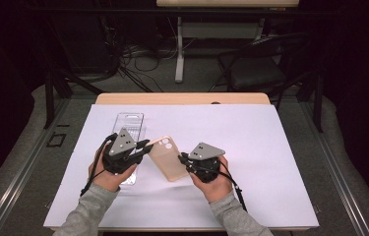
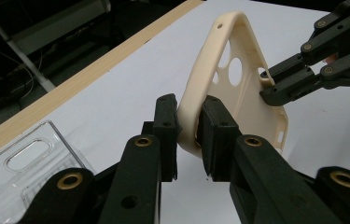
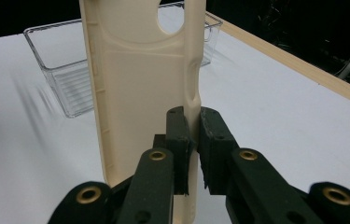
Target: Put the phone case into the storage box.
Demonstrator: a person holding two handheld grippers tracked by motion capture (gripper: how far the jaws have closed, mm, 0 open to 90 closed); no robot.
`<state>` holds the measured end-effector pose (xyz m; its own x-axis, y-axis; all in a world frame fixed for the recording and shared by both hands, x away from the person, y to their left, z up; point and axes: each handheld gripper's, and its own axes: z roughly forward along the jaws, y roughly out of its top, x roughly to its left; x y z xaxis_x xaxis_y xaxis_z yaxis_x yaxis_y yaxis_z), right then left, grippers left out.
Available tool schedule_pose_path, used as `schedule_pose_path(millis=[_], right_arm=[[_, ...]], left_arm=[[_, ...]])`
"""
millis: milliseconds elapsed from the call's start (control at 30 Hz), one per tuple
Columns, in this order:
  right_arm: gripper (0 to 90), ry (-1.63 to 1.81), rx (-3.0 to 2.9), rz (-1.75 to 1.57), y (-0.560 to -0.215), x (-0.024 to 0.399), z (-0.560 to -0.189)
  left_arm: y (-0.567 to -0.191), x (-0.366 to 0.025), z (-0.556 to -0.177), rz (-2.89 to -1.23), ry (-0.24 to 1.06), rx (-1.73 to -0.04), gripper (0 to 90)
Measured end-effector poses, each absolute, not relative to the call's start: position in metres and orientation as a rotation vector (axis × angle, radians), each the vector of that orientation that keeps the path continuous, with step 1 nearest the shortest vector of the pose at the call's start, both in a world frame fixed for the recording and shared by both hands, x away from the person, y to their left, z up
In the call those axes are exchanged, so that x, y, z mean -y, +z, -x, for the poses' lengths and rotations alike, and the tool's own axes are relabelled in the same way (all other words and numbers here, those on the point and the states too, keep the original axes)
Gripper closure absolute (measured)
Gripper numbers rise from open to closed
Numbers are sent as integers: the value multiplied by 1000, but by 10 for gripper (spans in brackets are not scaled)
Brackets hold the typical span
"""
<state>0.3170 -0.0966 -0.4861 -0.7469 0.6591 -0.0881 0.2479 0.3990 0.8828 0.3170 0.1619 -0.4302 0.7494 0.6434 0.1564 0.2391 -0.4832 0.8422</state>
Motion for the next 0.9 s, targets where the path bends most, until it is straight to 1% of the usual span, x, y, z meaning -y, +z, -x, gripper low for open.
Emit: schedule_pose_path(millis=[900], right_arm=[[828,1308,-2236,-776,-486,96,-316]], left_arm=[[-427,-164,-315,-2069,559,-668,789]])
